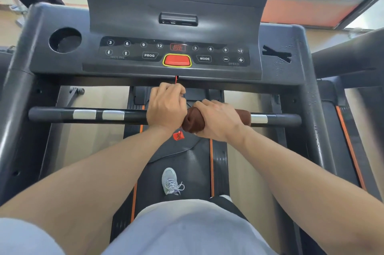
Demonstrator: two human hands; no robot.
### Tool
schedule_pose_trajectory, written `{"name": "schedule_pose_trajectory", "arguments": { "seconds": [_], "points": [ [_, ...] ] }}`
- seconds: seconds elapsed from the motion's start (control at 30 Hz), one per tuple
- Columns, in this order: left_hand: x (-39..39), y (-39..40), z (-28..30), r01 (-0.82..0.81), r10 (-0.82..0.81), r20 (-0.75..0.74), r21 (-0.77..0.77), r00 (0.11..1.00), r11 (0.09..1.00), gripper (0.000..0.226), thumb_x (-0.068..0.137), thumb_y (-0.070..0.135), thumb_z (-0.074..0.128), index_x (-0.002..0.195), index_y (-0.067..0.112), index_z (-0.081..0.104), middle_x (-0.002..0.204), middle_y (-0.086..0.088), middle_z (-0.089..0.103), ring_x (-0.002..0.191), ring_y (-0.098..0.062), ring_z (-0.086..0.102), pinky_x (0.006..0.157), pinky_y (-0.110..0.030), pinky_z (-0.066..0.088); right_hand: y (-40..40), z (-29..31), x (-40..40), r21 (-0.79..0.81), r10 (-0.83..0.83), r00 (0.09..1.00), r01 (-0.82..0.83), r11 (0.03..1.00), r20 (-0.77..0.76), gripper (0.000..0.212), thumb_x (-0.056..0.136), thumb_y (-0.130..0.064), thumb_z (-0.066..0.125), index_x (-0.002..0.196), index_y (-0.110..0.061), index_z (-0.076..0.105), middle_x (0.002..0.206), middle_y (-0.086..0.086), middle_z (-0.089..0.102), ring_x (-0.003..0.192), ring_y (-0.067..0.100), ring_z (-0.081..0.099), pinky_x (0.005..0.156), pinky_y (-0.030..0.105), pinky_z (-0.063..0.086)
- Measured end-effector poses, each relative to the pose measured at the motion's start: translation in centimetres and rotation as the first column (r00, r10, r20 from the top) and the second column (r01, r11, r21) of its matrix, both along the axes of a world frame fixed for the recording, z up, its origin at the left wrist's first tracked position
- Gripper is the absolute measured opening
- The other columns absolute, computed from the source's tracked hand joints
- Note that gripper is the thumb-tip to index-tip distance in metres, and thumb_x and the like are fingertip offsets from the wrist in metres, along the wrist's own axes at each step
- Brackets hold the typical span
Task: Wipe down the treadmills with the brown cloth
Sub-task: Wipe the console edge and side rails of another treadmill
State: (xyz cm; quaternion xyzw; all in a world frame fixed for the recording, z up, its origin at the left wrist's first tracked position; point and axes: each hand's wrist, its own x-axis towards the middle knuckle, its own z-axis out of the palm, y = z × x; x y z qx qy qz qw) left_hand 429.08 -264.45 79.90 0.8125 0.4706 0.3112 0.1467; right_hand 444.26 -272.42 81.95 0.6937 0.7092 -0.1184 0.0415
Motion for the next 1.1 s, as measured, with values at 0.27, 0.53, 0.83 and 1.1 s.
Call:
{"name": "schedule_pose_trajectory", "arguments": {
  "seconds": [0.27,0.53,0.83,1.1],
  "points": [
    [0.2,0.0,0.3,-0.031,0.012,-0.146,-0.128,0.989,0.991,0.014,0.087,0.01,0.053,0.091,0.017,0.065,0.087,0.003,0.064,0.094,-0.025,0.055,0.086,-0.038,0.042,-4.4,1.8,10.6,-0.245,-0.119,0.993,0.111,0.963,-0.017,0.056,0.072,-0.053,0.075,0.119,-0.039,0.05,0.109,-0.015,0.065,0.099,0.022,0.067,0.073,0.034,0.047],
    [0.4,0.1,-1.0,-0.009,0.016,-0.15,0.049,0.989,0.999,0.015,0.083,0.01,0.047,0.079,0.014,0.062,0.074,0.002,0.064,0.083,-0.026,0.057,0.079,-0.038,0.041,-4.1,2.3,10.4,-0.197,-0.031,0.999,0.032,0.98,0.008,0.055,0.07,-0.052,0.075,0.116,-0.032,0.052,0.107,-0.009,0.068,0.094,0.025,0.068,0.074,0.035,0.05],
    [0.5,0.1,-0.3,-0.021,0.024,-0.194,0.013,0.981,1.0,0.017,0.084,0.013,0.046,0.082,0.015,0.062,0.081,0.002,0.065,0.09,-0.027,0.056,0.084,-0.039,0.037,0.3,0.3,1.9,-0.027,0.111,0.987,-0.114,0.993,-0.115,0.056,0.074,-0.047,0.071,0.125,-0.03,0.053,0.105,-0.007,0.063,0.092,0.024,0.068,0.066,0.035,0.047],
    [0.4,0.0,0.1,-0.048,0.048,-0.214,0.007,0.976,0.999,0.018,0.084,0.006,0.058,0.099,0.015,0.064,0.097,-0.002,0.067,0.101,-0.029,0.051,0.088,-0.043,0.033,-7.7,1.5,15.9,-0.151,-0.078,0.997,0.074,0.986,-0.021,0.062,0.075,-0.038,0.077,0.13,-0.035,0.049,0.115,-0.007,0.065,0.106,0.025,0.064,0.084,0.042,0.057]
  ]
}}
